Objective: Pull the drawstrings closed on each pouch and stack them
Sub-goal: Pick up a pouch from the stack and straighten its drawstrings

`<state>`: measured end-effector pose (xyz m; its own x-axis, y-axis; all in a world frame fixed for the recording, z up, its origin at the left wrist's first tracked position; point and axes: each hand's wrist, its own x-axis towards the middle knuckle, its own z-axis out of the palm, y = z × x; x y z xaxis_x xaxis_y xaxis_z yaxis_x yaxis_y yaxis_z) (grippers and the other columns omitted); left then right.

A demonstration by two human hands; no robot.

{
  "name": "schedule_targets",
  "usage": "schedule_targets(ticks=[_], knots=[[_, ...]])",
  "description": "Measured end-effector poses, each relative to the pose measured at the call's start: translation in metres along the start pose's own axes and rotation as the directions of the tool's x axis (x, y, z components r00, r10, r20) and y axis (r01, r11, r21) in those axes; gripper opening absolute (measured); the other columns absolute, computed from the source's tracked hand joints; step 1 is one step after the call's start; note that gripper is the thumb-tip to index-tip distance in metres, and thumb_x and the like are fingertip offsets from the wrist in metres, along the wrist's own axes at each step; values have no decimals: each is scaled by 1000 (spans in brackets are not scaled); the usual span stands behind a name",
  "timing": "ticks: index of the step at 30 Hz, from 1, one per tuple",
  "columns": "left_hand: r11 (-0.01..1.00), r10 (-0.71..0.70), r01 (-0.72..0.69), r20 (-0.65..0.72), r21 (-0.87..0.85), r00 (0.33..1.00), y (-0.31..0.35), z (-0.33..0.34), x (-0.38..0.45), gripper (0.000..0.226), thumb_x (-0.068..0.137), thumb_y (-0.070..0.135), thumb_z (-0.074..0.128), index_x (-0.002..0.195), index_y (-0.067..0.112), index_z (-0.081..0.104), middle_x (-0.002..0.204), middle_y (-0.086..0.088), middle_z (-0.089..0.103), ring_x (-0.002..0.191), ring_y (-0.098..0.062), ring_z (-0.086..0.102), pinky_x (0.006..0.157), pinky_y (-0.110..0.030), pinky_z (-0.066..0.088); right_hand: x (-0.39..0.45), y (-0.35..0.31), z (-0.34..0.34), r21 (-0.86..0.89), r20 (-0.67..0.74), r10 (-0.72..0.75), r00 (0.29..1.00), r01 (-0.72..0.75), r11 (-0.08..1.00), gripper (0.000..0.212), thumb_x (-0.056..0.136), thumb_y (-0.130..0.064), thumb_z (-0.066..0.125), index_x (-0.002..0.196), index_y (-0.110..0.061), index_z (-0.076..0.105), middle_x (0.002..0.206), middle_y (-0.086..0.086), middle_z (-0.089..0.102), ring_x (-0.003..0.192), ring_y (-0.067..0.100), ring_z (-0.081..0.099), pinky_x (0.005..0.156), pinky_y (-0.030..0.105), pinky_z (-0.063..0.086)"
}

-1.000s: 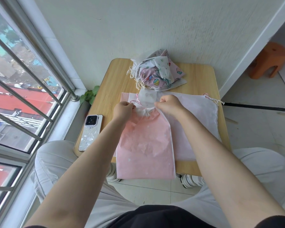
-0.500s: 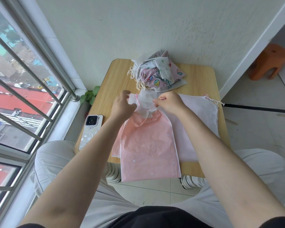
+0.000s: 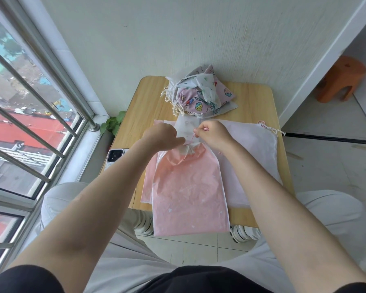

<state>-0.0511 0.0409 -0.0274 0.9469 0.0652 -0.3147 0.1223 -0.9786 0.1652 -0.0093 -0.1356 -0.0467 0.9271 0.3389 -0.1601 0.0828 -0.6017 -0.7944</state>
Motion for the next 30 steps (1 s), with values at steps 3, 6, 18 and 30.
schedule_targets(ticks=[3, 6, 18, 30], knots=[[977, -22, 26, 21, -214, 1000, 0, -5, 1, 54, 94, 52, 46, 58, 12, 42, 62, -1, 42, 58, -18, 41, 56, -29, 34, -1, 0, 0, -21, -8, 22, 1000, -22, 1000, 24, 92, -29, 60, 84, -7, 67, 77, -5, 62, 79, 12, 58, 67, 26, 41], [883, 14, 22, 72, -469, 997, 0, -11, -3, 46, 93, 45, 54, 62, 12, 51, 67, -1, 50, 59, -15, 46, 60, -27, 41, 0, 1, 0, -47, -33, 31, 999, -33, 998, 29, 89, -31, 63, 69, -14, 52, 65, -6, 50, 64, 12, 48, 60, 28, 37], [466, 108, 71, 136, -882, 985, 6, -14, -19, 24, 97, 17, 53, 93, -2, 67, 56, 10, 63, 48, -13, 39, 53, -26, 36, -6, -6, 7, -51, -36, 58, 998, -60, 997, 32, 82, -30, 57, 65, -17, 33, 63, 0, 29, 59, 17, 30, 58, 31, 23], [410, 40, 122, 152, -904, 988, 7, 9, -17, 22, 96, 25, 59, 85, 14, 73, 67, 0, 58, 45, -11, 27, 44, -21, 20, -13, -7, 10, -79, -65, 82, 995, -87, 993, 39, 86, -23, 51, 59, -20, 23, 59, -1, 25, 56, 17, 25, 53, 32, 18]])
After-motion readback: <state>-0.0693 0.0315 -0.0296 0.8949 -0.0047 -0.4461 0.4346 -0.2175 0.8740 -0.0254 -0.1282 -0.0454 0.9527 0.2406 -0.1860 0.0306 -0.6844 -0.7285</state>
